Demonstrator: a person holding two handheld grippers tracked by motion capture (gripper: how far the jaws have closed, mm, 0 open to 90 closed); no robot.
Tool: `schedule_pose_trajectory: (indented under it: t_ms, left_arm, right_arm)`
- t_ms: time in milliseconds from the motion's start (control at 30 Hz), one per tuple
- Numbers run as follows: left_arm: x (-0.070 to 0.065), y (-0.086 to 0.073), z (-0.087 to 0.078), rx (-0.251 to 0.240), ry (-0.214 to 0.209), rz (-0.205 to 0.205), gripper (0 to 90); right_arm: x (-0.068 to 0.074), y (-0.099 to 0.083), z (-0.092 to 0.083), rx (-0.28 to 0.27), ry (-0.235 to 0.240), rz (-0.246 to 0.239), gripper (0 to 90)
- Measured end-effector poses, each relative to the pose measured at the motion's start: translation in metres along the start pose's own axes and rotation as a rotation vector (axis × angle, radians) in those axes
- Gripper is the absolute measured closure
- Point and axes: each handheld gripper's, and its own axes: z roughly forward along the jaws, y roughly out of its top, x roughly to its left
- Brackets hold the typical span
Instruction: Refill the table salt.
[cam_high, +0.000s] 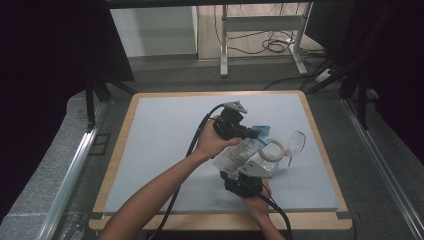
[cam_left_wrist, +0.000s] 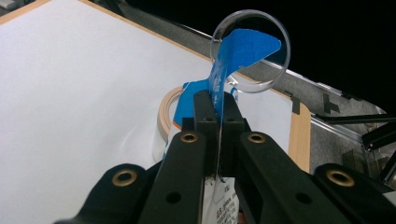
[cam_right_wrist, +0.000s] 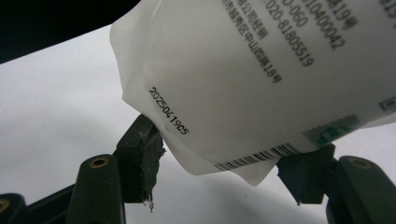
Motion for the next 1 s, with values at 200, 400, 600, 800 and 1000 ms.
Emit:
schedule_pose_trajectory:
  t_ms: [200,400,600,800,1000]
  left_arm:
    - [-0.002,0.003,0.001,0.012,0.01,0.007,90.0]
    - [-0.001,0.006,0.004,0.019,0.021,-0.002,90.0]
    - [-0.002,0.009,0.005,0.032,0.024,0.006,90.0]
    - [-0.004,0.01,0.007,0.04,0.03,0.008,90.0]
    - [-0.004,0.011,0.01,0.048,0.035,0.009,90.0]
  right_arm:
    - [0.0,0.001,-0.002,-0.005,0.006,0.01,38.0]
    - [-0.001,0.002,-0.002,-0.016,0.016,0.022,38.3]
    - [-0.002,0.003,-0.002,-0.019,0.021,0.03,38.4]
    - [-0.003,0.003,-0.003,-0.025,0.026,0.04,38.9]
    - [-0.005,0.003,-0.003,-0.029,0.04,0.06,41.7]
